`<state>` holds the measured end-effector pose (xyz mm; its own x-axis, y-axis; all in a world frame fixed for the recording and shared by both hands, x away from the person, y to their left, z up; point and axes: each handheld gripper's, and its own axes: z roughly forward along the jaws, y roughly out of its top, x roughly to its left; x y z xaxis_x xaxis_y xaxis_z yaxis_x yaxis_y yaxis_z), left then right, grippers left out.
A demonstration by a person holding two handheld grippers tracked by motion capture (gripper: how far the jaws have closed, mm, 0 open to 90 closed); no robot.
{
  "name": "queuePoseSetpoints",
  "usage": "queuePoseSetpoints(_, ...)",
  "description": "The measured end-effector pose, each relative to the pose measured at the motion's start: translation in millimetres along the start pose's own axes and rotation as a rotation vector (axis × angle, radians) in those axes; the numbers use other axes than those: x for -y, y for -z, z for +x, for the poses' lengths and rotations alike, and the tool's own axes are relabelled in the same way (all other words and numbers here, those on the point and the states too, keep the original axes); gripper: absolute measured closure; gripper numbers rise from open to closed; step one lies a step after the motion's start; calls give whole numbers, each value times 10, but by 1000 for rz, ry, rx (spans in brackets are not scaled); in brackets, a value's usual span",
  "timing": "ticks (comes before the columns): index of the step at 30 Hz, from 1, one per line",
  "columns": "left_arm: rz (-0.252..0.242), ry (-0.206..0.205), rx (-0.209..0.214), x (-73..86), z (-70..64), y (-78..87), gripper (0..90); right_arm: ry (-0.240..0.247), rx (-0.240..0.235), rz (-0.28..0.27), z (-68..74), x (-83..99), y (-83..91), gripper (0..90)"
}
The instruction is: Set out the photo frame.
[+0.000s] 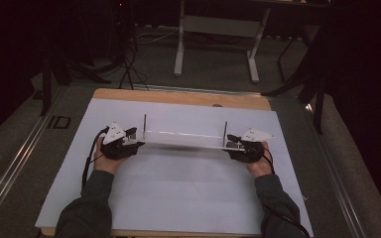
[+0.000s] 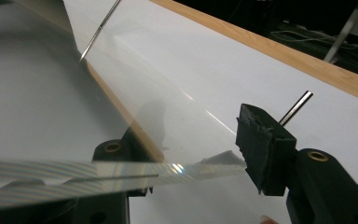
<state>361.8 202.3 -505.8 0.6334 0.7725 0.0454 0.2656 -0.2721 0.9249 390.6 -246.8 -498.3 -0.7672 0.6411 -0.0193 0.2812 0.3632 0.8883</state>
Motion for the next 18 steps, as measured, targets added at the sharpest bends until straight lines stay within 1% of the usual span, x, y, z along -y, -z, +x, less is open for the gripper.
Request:
queuePoseSetpoints(2,1,4,-2,-15,1,-13,435,-5,-4,-2,-10,-6,-1,489)
queuePoseSetpoints(7,-2,24,10,-31,36,-23,434,-17,-11,-8,-30,-18,-3,489)
queuePoseSetpoints(9,-2,24,10,-31,36,-23,433,-17,-9,-12,-32,-17,-4,489)
queuePoseSetpoints(11,-8,39,20,-35,57,-26,434,-21,-9,-16,-39,-21,-6,488)
queuePoseSetpoints(14,-9,45,23,-41,69,-28,434,-23,-8,-22,-44,-22,-8,484)
queuePoseSetpoints(15,-6,46,24,-47,73,-29,434,-37,-6,-28,-51,-19,-13,475)
queuePoseSetpoints(16,-4,49,24,-54,76,-31,434,-37,-6,-28,-51,-19,-13,475)
queuePoseSetpoints(17,-4,53,25,-58,80,-33,435,-51,-8,-34,-59,-13,-15,469)
queuePoseSetpoints(18,-9,54,28,-56,87,-33,442,-54,-7,-40,-61,-11,-18,469)
